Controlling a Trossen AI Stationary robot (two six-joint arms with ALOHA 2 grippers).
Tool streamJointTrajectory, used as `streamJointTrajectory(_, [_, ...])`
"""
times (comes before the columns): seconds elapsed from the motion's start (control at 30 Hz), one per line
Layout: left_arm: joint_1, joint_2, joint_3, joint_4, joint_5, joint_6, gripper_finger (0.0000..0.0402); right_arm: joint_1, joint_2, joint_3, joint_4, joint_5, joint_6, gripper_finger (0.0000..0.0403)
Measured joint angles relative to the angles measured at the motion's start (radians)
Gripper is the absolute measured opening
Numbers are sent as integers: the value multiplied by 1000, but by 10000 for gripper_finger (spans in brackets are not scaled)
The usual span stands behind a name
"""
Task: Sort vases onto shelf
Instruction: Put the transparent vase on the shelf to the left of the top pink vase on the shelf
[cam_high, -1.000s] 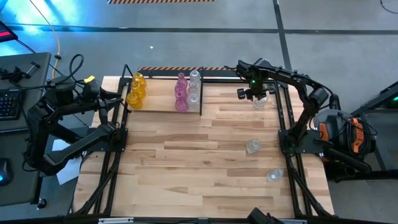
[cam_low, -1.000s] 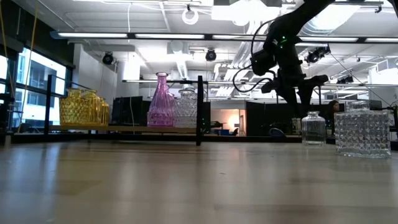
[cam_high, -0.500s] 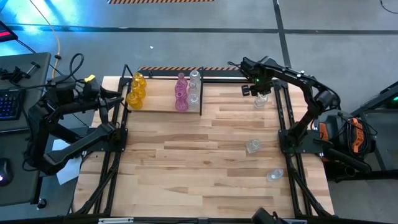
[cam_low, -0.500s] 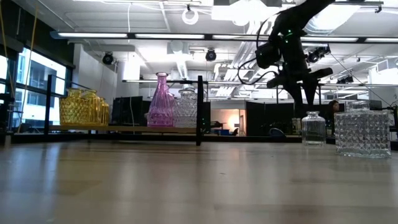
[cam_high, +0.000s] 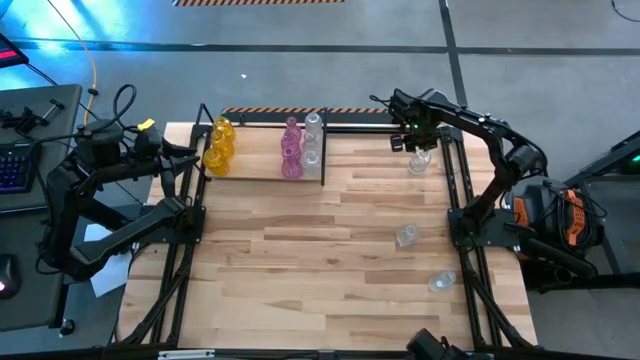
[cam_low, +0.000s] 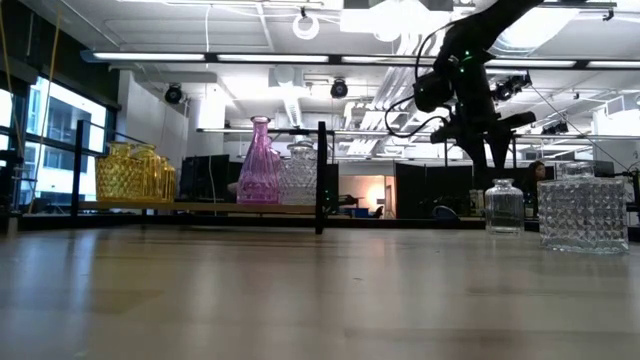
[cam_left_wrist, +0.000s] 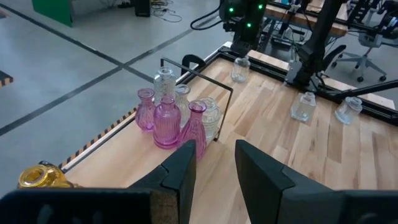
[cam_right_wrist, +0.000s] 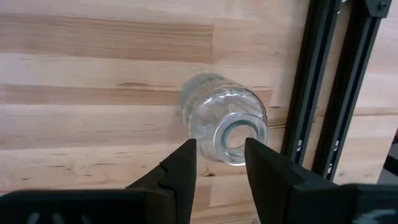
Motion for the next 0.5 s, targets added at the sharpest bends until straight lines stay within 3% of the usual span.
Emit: streamJointTrajectory(0.5, [0,0,0,0,0,0,104,3,88,-1,1,-28,-3,117])
